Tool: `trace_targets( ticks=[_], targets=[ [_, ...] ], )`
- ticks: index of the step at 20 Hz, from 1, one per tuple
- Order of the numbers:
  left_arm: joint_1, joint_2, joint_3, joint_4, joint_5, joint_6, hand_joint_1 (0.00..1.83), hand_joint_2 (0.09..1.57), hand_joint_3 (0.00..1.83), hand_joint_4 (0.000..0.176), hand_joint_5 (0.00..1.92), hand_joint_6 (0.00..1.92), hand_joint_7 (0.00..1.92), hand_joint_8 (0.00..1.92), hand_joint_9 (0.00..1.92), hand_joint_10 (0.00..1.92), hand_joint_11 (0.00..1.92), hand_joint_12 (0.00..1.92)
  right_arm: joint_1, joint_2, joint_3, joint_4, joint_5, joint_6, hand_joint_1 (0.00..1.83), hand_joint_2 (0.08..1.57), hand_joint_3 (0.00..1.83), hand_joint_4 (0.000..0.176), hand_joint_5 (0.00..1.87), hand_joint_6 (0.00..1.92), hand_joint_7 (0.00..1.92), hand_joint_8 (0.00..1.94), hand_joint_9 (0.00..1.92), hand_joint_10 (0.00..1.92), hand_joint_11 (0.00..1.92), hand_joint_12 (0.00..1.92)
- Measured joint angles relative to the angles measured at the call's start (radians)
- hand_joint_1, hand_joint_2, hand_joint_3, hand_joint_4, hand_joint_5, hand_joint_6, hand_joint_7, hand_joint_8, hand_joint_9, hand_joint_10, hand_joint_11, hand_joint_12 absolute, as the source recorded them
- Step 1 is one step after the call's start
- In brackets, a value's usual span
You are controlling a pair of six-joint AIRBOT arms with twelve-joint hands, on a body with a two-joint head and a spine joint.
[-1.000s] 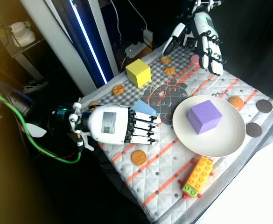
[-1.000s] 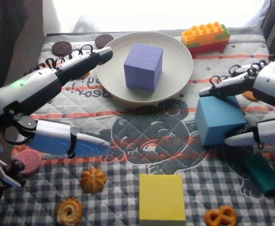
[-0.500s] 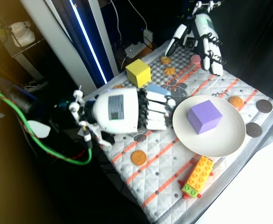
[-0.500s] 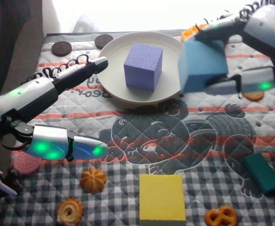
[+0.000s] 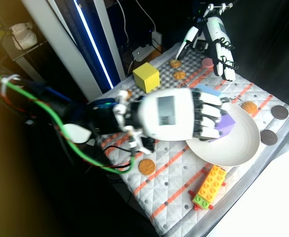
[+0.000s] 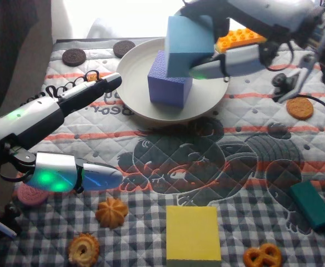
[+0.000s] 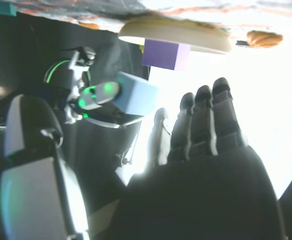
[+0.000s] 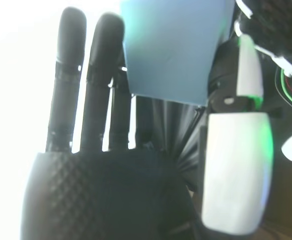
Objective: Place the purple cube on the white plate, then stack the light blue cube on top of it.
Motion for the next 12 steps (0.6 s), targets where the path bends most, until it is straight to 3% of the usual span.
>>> trace_targets(
  ticks=[1,2,3,4,5,6,7,8,9,11,12],
  targets=[
    [0.0,-0.007,0.003,-0.005,0.003,0.0,0.76,0.79,0.01,0.173,0.03,0.0,0.02,0.0,0.0,0.0,0.0,0.0,0.01,-0.019,0.014,-0.002,-0.019,0.0,1.24,1.1,0.0,0.0,0.96,0.93,1.1,0.9,1.02,0.96,0.85,1.54],
    [0.0,-0.01,0.005,-0.003,0.007,0.0,0.76,0.79,0.01,0.175,0.04,0.01,0.03,0.0,0.0,0.0,0.0,0.0,0.016,-0.03,0.023,-0.004,-0.032,0.0,1.25,1.09,0.0,0.0,0.96,0.93,1.12,0.88,1.12,1.09,1.02,1.57],
    [0.0,-0.013,0.006,0.002,0.013,0.0,0.79,0.77,0.0,0.176,0.06,0.01,0.04,0.01,0.0,0.0,0.0,0.0,0.023,-0.043,0.032,-0.01,-0.048,0.0,1.24,1.09,0.0,0.0,0.97,0.94,1.12,0.85,1.05,1.02,0.93,1.55],
    [0.0,-0.016,0.006,0.0,0.015,0.0,0.81,0.78,0.0,0.176,0.05,0.01,0.02,0.0,0.0,0.0,0.0,0.0,0.026,-0.054,0.042,-0.014,-0.057,0.0,1.25,1.08,0.0,0.0,0.97,0.91,1.14,0.85,1.12,1.04,1.04,1.54],
    [0.0,-0.017,0.007,0.004,0.015,0.0,0.82,0.78,0.0,0.176,0.05,0.01,0.01,0.0,0.0,0.0,0.0,0.0,0.026,-0.068,0.053,-0.014,-0.074,0.0,1.24,1.09,0.0,0.0,0.95,0.98,1.12,0.83,1.08,0.89,0.9,1.45],
    [0.0,-0.017,0.007,0.004,0.016,0.0,0.85,0.77,0.0,0.176,0.07,0.01,0.02,0.0,0.0,0.0,0.0,0.0,0.026,-0.071,0.056,-0.016,-0.086,0.0,1.35,1.08,0.0,0.0,0.94,0.99,1.13,0.68,1.04,1.05,0.79,1.34],
    [-0.001,-0.018,0.01,0.006,0.017,0.0,0.86,0.77,0.0,0.176,0.08,0.01,0.02,0.0,0.0,0.0,0.0,0.0,0.026,-0.076,0.058,-0.023,-0.103,0.001,1.37,1.08,0.0,0.0,0.94,0.99,1.14,0.65,1.03,1.08,0.76,1.28],
    [-0.002,-0.021,0.013,0.006,0.018,0.0,0.87,0.76,0.0,0.176,0.07,0.01,0.03,0.01,0.0,0.0,0.0,0.0,0.026,-0.078,0.061,-0.022,-0.106,0.003,1.26,1.1,0.0,0.0,0.93,1.05,1.11,0.76,1.02,0.79,0.76,1.28],
    [-0.005,-0.023,0.013,0.001,0.026,0.0,0.86,0.77,0.0,0.176,0.08,0.01,0.03,0.01,0.0,0.0,0.0,0.0,0.026,-0.083,0.068,-0.021,-0.105,0.002,1.25,1.09,0.0,0.0,0.96,0.94,1.1,0.87,1.04,0.77,0.79,1.36],
    [-0.005,-0.023,0.013,0.011,0.026,0.0,0.82,0.78,0.0,0.174,0.03,0.0,0.01,0.0,0.0,0.0,0.0,0.0,0.026,-0.085,0.072,-0.018,-0.113,0.005,1.26,1.09,0.0,0.0,0.99,0.8,1.1,0.98,1.05,0.98,0.88,1.47],
    [-0.005,-0.023,0.013,0.007,0.028,0.0,0.83,0.78,0.0,0.176,0.06,0.01,0.03,0.01,0.0,0.0,0.0,0.0,0.026,-0.086,0.074,-0.018,-0.116,0.006,1.25,1.09,0.0,0.0,0.99,0.82,1.08,0.99,1.02,0.96,0.84,1.47]
  ],
)
